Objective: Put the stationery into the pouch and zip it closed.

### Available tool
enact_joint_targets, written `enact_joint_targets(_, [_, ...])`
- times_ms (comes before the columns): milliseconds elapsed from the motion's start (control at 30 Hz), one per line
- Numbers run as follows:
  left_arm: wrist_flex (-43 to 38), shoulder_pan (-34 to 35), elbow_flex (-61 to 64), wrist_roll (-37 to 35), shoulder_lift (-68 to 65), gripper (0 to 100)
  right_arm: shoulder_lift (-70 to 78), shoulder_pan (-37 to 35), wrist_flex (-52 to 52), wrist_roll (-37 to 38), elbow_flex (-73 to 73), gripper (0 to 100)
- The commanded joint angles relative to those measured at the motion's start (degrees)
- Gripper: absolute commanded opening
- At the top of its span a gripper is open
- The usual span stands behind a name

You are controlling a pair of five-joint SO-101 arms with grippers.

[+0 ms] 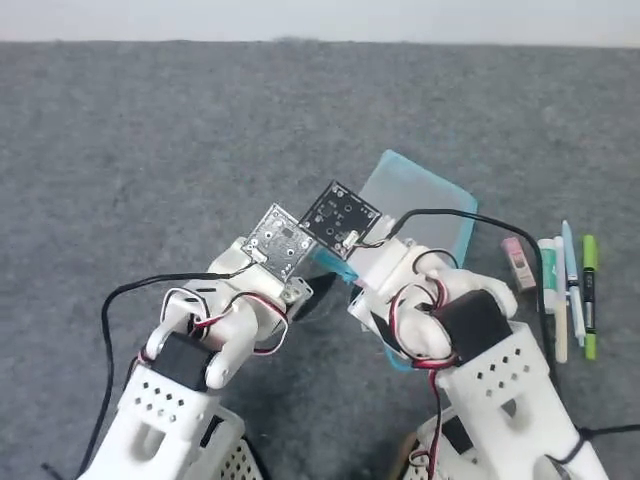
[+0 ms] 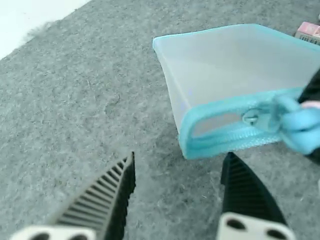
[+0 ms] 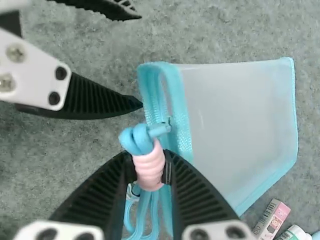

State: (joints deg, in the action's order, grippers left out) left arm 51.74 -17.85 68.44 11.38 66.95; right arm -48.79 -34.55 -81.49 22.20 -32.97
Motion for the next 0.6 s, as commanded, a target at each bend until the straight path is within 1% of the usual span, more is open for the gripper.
enact_joint_targets(0, [0.7,0.18,-4.0,-1.23,1.85,27,-1.19,-0.4,0.4,0.35,0.09,0.7])
enact_joint_targets(100, [3.08,0.18,-4.7,-1.23,2.02,27,-1.1,-0.13,1.01,0.26,0.0,0.7])
enact_joint_targets(200, [8.7,0.35,-7.25,-1.32,2.11,27,-1.1,-0.04,1.8,0.09,0.0,0.7])
enact_joint_targets(267, [11.16,0.62,-9.27,-2.99,2.11,27,-1.1,-0.04,1.98,0.09,0.0,0.7])
enact_joint_targets(333, [11.96,1.05,-10.77,-4.57,2.11,27,-1.1,-0.04,1.98,0.0,0.0,0.7])
enact_joint_targets(433, [9.05,2.37,-10.51,-6.07,1.76,27,-1.54,-0.13,1.98,0.0,0.0,0.7])
enact_joint_targets(567, [1.14,2.37,-4.7,-6.42,1.58,27,-1.71,-0.48,1.71,-0.09,0.0,0.7])
